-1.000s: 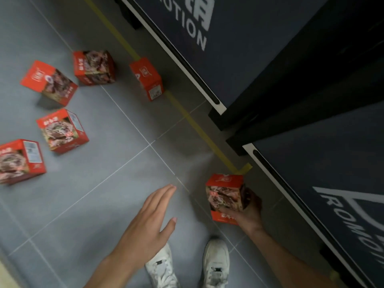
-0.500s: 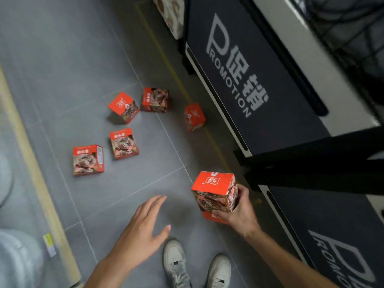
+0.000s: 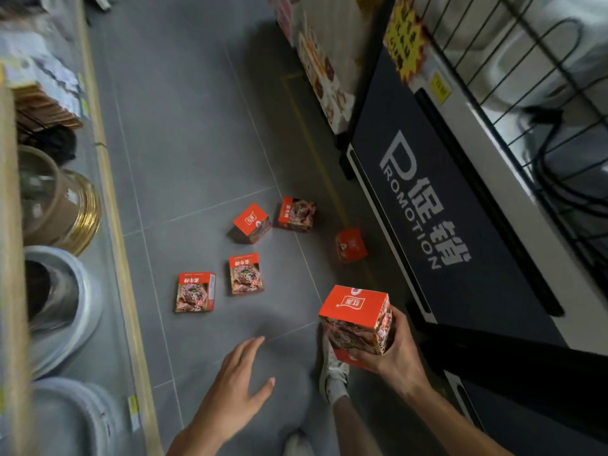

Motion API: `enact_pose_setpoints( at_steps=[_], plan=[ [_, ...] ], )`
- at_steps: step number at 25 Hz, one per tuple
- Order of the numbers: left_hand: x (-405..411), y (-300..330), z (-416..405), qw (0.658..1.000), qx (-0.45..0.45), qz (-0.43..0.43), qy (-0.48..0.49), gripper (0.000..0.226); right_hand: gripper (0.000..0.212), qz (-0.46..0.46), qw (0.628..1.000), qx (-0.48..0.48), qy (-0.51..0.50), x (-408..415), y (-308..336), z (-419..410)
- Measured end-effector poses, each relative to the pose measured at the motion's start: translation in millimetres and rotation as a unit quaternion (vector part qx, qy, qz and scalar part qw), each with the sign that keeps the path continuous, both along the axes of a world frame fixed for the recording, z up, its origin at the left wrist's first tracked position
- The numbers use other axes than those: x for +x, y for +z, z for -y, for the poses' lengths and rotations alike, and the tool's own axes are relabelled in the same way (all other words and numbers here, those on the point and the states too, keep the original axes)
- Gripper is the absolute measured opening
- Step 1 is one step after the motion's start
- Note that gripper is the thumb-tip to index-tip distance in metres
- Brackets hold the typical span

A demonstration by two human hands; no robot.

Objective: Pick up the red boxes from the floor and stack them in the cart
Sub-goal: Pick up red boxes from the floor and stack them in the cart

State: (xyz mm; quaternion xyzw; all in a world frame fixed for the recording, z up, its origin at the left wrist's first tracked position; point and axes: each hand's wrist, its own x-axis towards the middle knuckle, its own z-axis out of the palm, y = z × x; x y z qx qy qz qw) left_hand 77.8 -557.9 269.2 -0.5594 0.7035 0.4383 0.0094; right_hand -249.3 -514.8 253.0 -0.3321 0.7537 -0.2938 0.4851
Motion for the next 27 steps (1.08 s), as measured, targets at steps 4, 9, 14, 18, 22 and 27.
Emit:
enact_pose_setpoints(
  at_steps=[4, 9, 14, 18, 22, 27],
  plan=[
    [-12, -20, 38, 0.999, 0.037, 0.015, 0.036, 0.086, 0.12, 0.006, 1.0, 0.017, 0.004, -12, -23, 54],
    [-33, -64, 93, 0.992, 0.076, 0.04, 0.088, 0.076, 0.121, 0.018, 1.0, -0.001, 0.003, -36, -52, 111],
    [-51, -102, 118, 0.991, 0.1, 0.029, 0.082, 0.076, 0.11, 0.055, 0.998, -0.009, -0.023, -44, -58, 148],
    [-82, -136, 144, 0.995, 0.101, 0.014, 0.014, 0.078, 0.114, 0.017, 0.999, -0.005, -0.051, -51, -74, 153],
    [-126, -183, 176, 0.992, 0.11, 0.012, -0.062, 0.085, 0.117, -0.02, 0.996, -0.005, -0.092, -69, -110, 140],
    [-197, -254, 230, 0.978, 0.029, 0.044, -0.202, 0.092, 0.12, -0.051, 0.989, -0.02, -0.135, -92, -167, 122]
  ],
)
